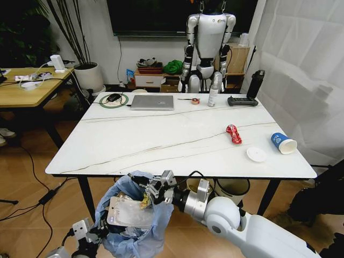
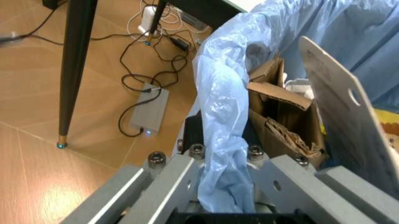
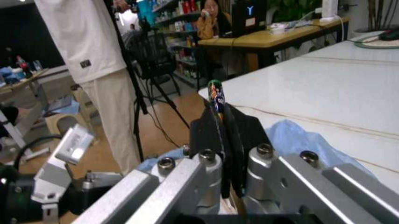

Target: Pick up the trash bin and place the trash from the table into it.

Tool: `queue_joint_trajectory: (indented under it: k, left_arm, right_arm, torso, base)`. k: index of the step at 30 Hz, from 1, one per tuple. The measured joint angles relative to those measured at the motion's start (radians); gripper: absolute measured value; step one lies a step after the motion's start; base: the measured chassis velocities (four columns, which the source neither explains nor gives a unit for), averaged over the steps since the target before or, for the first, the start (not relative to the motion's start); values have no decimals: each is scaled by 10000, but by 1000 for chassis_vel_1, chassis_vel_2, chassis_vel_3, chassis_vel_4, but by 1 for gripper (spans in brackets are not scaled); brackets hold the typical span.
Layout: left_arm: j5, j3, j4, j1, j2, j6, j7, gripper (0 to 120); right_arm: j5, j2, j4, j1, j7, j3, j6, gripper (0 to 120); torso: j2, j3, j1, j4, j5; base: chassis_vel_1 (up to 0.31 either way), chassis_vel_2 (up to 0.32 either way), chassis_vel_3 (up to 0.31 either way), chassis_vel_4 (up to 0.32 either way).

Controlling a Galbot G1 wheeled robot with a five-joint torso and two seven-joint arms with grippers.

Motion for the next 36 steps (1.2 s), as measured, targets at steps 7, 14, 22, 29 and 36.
queue_joint_trajectory:
  k: [7, 14, 22, 29, 36]
  left_arm:
    - [0, 35, 35, -54, -24, 7, -1, 0]
    - [5, -2, 89, -70, -40, 10, -1, 0]
    - [32, 76, 459, -240, 107, -11, 32, 0]
    - [147, 480, 685, -310, 194, -41, 95, 0]
    - [282, 700, 734, -257, 252, -129, 215, 0]
  right_arm:
    - [-437, -57, -144, -346, 182, 41, 20, 26]
    - [220, -185, -301, -779, 1152, 487, 1248, 52]
    - [325, -433, -427, -3811, -628, 5229, 1806, 83]
    - [-916, 424, -494, -6016, -1552, 8755, 1913, 100]
    - [-1542, 2806, -722, -7260, -2453, 10508, 2240, 100]
  torso:
    - [0, 0, 0, -2, 1]
    - [0, 0, 0, 2, 3]
    - [0, 0, 0, -3, 4]
    - [0, 0, 0, -1, 3]
    - [0, -1, 0, -2, 7]
  base:
    - [0, 0, 0, 0]
    - [0, 0, 0, 0]
    - [0, 0, 0, 0]
    - [0, 0, 0, 0]
    - [0, 0, 0, 0]
